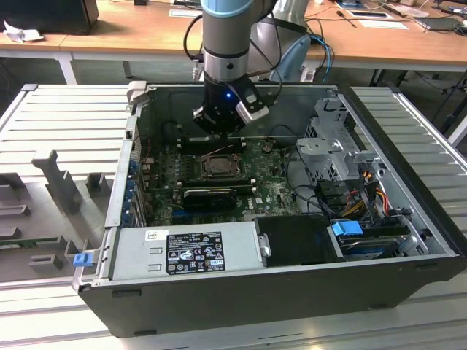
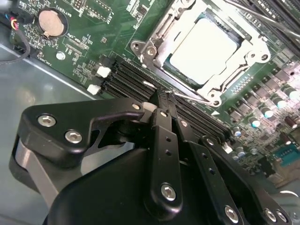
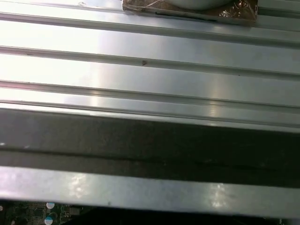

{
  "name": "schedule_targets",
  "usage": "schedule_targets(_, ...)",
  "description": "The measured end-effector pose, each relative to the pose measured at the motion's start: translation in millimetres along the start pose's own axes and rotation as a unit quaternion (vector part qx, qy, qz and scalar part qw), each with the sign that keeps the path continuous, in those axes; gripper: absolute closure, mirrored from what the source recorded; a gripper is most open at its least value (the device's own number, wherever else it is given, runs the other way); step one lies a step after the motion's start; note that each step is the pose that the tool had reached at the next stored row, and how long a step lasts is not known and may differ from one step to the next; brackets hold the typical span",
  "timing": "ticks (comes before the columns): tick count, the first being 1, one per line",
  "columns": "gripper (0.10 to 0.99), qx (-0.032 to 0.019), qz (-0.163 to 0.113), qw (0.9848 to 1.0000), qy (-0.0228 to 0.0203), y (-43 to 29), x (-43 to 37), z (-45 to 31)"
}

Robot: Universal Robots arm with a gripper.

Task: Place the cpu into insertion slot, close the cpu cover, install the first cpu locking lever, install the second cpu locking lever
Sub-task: 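Install the first cpu locking lever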

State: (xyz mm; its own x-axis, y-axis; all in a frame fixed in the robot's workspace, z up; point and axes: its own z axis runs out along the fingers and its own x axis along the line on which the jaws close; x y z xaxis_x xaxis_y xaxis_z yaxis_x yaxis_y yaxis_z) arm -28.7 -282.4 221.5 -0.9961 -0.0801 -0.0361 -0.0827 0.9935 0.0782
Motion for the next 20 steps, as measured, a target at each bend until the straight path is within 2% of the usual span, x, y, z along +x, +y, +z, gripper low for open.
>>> schedule_targets(8,0.98,0.0,-0.001,1.0,0.0001,-1.2,-4.4,12.4)
schedule_targets(20,0.98,0.0,-0.001,1.0,0.0001,-2.0,-5.5,16.3)
